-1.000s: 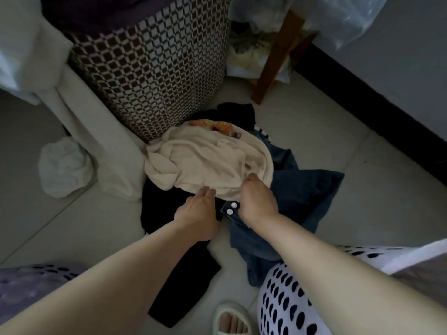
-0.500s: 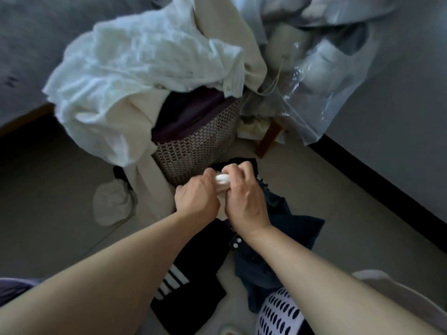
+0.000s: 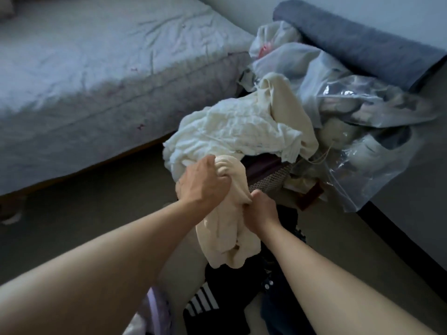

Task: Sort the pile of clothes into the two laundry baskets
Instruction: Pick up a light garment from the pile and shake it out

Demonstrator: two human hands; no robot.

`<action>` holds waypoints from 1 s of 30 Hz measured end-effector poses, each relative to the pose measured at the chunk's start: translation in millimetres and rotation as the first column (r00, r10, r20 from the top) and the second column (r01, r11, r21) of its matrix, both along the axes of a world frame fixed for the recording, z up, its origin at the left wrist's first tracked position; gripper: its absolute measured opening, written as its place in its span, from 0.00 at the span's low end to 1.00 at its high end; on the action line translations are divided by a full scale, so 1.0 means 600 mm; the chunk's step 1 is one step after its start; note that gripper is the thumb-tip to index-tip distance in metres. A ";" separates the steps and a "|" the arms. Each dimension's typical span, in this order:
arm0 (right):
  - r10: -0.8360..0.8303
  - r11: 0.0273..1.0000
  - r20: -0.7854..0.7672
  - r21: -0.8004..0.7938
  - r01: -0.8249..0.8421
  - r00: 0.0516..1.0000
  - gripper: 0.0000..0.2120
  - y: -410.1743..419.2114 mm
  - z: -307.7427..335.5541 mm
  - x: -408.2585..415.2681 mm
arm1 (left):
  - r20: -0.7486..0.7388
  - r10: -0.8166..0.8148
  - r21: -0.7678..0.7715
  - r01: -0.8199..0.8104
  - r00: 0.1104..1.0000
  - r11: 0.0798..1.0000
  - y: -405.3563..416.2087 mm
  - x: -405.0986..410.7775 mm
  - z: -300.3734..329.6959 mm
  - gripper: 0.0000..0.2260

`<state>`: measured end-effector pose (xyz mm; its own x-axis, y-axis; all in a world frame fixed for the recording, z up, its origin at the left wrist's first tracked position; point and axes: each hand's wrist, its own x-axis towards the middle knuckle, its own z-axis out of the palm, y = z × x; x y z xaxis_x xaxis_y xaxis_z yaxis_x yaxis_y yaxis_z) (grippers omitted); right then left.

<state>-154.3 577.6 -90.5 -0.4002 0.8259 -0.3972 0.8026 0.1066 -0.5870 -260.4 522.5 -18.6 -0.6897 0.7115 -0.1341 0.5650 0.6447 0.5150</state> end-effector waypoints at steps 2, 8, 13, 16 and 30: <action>-0.107 0.993 -0.076 0.042 0.110 0.991 0.08 -0.009 0.026 -0.021 | -0.044 0.095 -0.034 -0.097 0.995 0.995 -0.028 -0.026 0.018 0.09; -0.165 0.983 -0.153 0.050 0.175 0.974 0.15 -0.053 0.094 -0.085 | -0.140 0.283 -0.066 -0.294 0.949 0.953 -0.123 -0.088 0.066 0.21; -0.164 0.986 -0.349 -0.037 0.162 0.923 0.13 -0.116 0.148 -0.147 | -0.062 0.340 -0.032 -0.343 0.938 0.939 -0.199 -0.122 0.093 0.12; -0.216 0.974 -0.479 -0.172 0.151 0.851 0.13 -0.169 0.175 -0.190 | -0.052 0.369 0.007 -0.369 0.928 0.929 -0.246 -0.136 0.111 0.05; -0.190 0.754 -0.779 -0.506 -0.419 0.598 0.17 -0.357 0.334 -0.310 | -0.039 0.349 -0.100 -0.351 0.936 0.931 -0.434 -0.255 0.184 0.15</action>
